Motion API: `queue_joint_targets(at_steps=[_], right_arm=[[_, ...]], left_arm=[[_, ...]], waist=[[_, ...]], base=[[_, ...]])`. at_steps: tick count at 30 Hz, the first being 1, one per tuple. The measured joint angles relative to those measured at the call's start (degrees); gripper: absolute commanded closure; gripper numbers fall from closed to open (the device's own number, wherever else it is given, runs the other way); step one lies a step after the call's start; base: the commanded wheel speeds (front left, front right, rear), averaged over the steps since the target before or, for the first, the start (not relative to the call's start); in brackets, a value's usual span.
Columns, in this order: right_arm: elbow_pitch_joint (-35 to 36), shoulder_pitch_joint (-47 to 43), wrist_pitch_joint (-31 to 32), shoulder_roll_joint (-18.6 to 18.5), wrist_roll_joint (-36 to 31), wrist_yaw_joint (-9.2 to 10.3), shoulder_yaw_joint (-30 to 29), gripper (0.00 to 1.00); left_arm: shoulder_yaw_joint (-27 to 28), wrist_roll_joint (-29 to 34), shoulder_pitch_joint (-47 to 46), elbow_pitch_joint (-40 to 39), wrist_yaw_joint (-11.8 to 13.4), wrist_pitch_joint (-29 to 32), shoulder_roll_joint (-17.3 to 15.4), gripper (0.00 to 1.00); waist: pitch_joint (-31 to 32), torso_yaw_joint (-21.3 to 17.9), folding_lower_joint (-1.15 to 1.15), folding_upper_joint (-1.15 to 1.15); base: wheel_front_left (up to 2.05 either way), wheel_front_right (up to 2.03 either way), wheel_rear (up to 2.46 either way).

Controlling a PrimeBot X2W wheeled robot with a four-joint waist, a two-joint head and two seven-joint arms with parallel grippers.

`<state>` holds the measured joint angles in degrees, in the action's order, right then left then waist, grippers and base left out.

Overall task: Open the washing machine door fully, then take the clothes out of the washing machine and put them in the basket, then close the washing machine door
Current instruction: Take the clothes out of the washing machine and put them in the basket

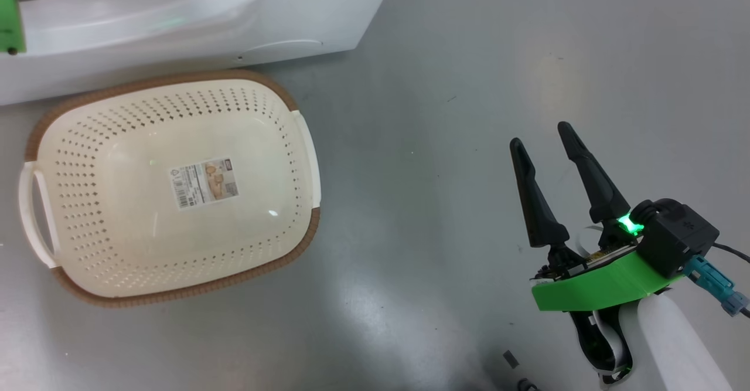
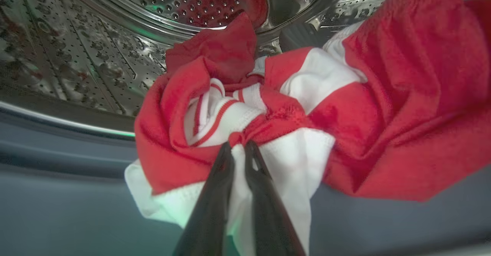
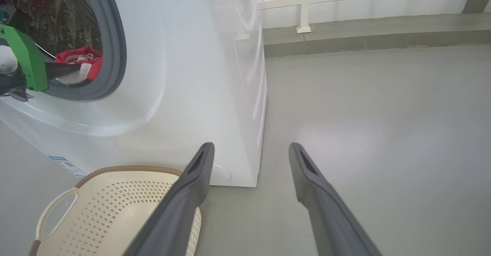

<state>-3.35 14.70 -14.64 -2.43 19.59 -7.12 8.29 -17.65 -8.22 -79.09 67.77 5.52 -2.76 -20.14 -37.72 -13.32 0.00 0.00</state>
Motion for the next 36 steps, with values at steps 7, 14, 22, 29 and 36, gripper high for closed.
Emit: queue_joint_targets(at_steps=[7,14,22,29,36], right_arm=[[0.0,0.0,0.0,0.0,0.0,0.00,-0.3,0.00],[-0.1,0.0,0.0,0.0,-0.2,0.00,-0.5,0.00],[-0.5,0.0,0.0,-0.1,-0.4,0.00,-1.0,0.00],[-0.7,-0.5,0.0,-0.2,-0.4,0.00,-1.9,0.00],[-0.7,-1.1,0.0,-0.3,-0.5,0.00,-2.3,0.00]], left_arm=[[0.5,-1.9,0.3,-2.5,-1.0,-4.8,1.6,1.00],[1.0,-3.5,1.7,-5.8,-1.0,-8.9,2.1,1.00],[0.8,-4.4,7.3,-12.3,-1.1,-10.6,3.1,1.00],[0.2,-4.6,14.9,-20.8,-0.4,-11.0,3.2,1.00],[-0.3,-5.9,21.4,-28.9,0.6,-10.8,3.1,1.00]], waist=[[0.3,1.5,0.00,0.00],[1.4,2.8,0.00,0.00],[3.8,4.2,0.00,0.00],[6.4,4.9,0.00,0.00],[8.7,5.8,0.00,0.00]], base=[[0.00,0.00,0.00],[0.00,0.00,0.00],[0.00,0.00,0.00],[0.00,0.00,0.00],[0.00,0.00,0.00]])
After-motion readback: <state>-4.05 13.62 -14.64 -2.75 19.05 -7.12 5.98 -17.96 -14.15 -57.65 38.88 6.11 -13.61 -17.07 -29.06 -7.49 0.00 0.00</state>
